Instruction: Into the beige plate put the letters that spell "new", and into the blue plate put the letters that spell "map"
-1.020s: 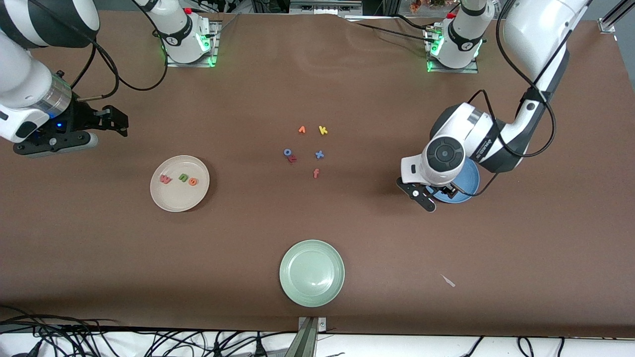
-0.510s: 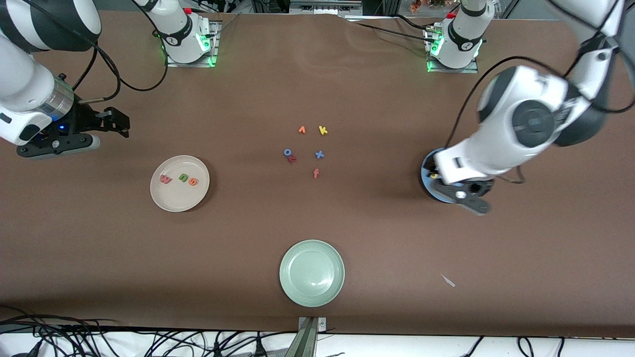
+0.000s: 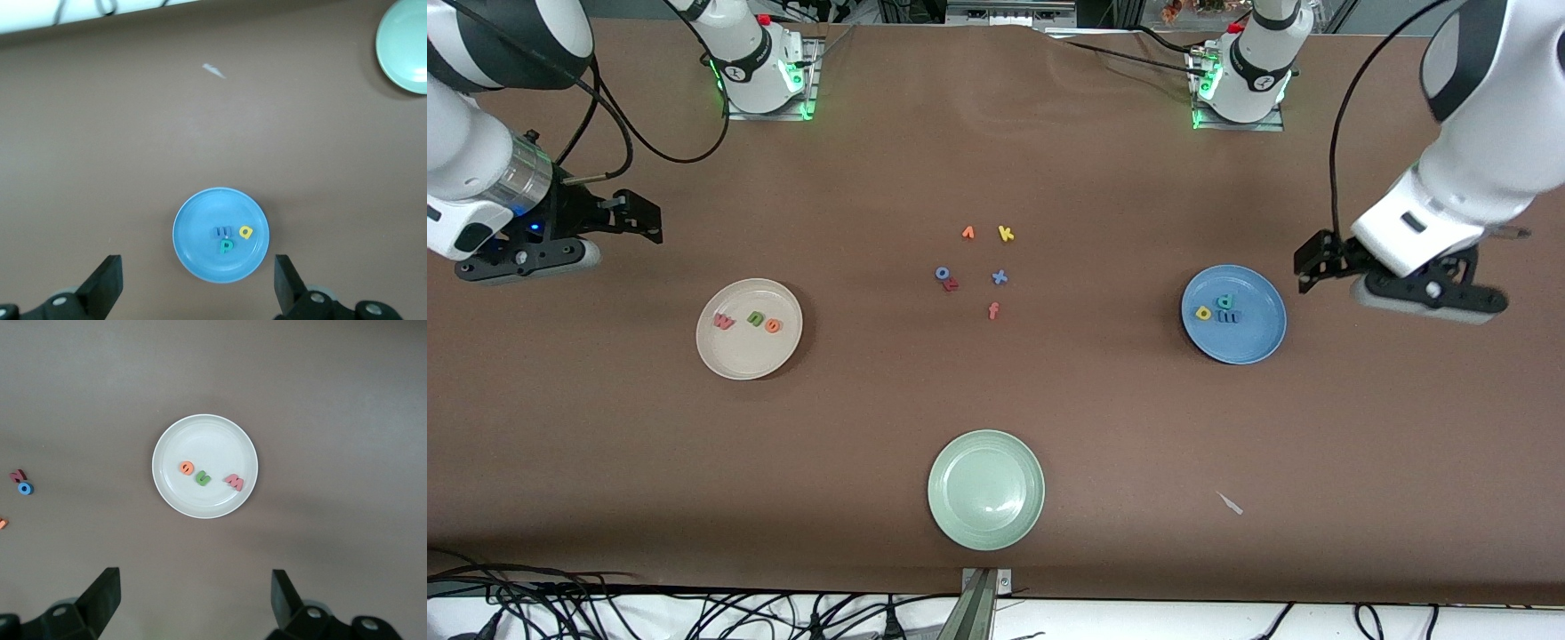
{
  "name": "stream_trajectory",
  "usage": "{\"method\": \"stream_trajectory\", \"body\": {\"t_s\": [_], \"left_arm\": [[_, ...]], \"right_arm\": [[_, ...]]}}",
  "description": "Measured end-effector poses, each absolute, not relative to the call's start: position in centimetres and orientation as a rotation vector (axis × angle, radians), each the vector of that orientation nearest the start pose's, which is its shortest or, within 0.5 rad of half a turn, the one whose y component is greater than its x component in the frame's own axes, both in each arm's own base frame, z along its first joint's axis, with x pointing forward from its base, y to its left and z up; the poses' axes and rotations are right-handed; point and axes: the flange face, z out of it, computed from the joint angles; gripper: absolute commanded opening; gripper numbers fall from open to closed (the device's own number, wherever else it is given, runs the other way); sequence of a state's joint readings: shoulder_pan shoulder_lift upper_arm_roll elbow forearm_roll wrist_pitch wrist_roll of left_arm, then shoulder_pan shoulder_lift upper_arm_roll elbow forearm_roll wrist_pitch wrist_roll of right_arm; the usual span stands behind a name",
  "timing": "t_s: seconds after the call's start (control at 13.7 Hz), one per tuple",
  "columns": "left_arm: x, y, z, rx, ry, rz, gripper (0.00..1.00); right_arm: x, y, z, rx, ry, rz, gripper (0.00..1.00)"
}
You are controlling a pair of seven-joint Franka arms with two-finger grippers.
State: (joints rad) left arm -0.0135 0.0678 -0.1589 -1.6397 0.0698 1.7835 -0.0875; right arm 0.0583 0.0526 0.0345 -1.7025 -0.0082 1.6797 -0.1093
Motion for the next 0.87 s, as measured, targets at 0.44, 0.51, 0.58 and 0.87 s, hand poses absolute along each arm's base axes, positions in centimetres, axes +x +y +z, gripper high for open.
{"method": "stream_trajectory", "body": {"t_s": [0.44,0.51,0.58,0.87], "left_arm": [[55.0,-6.4,58.4,-3.174,-0.071,0.002,1.00],[54.7,-6.3,58.6,-3.170,-0.072,0.044,1.00],[54.6,-6.3,58.9,-3.169,-0.071,0.057,1.00],[54.5,-6.6,59.2,-3.169,-0.062,0.057,1.00]], "right_arm": [[56.9,5.4,55.5,-3.129,-0.326,0.097,1.00],[56.9,5.5,55.6,-3.129,-0.328,0.097,1.00],[56.9,5.6,55.6,-3.128,-0.331,0.098,1.00],[56.8,5.9,55.6,-3.128,-0.340,0.099,1.00]]}}
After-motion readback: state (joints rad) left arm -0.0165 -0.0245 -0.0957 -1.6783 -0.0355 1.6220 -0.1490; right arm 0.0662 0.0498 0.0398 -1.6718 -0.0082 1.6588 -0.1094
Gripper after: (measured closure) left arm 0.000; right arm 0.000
